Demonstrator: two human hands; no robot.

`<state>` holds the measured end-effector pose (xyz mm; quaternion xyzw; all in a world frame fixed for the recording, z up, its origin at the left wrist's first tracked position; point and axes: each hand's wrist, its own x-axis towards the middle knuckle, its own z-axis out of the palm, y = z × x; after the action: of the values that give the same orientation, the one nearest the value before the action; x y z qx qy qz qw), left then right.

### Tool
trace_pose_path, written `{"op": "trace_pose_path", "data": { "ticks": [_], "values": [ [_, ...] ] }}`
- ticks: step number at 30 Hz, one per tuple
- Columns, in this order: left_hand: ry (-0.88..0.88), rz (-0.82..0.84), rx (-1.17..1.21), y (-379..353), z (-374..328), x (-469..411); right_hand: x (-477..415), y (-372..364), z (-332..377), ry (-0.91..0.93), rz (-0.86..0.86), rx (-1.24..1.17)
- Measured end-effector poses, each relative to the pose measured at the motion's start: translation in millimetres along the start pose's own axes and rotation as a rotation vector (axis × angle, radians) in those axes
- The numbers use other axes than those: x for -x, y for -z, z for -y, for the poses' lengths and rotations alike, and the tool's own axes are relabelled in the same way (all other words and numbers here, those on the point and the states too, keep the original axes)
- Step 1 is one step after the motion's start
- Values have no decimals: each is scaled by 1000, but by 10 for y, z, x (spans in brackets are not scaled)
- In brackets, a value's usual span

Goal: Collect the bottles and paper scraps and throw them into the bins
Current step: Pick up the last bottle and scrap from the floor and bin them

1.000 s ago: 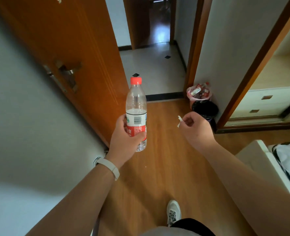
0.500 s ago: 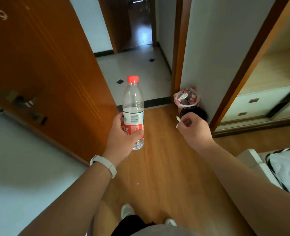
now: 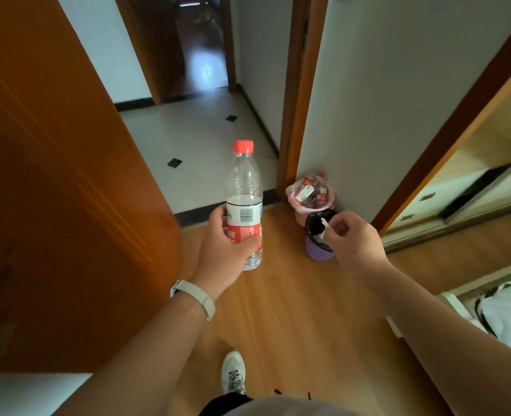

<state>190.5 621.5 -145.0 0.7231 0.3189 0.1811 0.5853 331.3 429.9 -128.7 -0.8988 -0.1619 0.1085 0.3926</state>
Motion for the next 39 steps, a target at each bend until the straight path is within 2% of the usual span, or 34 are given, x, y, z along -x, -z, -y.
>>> {"op": "trace_pose_path", "data": {
  "ticks": [7,15,22,29,33,39],
  "values": [
    [-26,111,-5,386,-28,-1018,-620,-425,589,-48,-103,14],
    [-45,220,-24,382,-71,-1766,-1077,-577,574,-158,-195,80],
    [-36,298,-73,26,-129,-2395,-1673,-666,322,-224,-228,32],
    [-65,338,-185,-421,-391,-3250,-2647,-782,91,-314,-200,-85],
    [-73,353,-271,-761,-608,-3826,-3245,-686,4,-330,-197,-82],
    [-81,376,-272,-1253,-825,-4403,-4004,-415,-136,-324,-207,-117]
  ]
}}
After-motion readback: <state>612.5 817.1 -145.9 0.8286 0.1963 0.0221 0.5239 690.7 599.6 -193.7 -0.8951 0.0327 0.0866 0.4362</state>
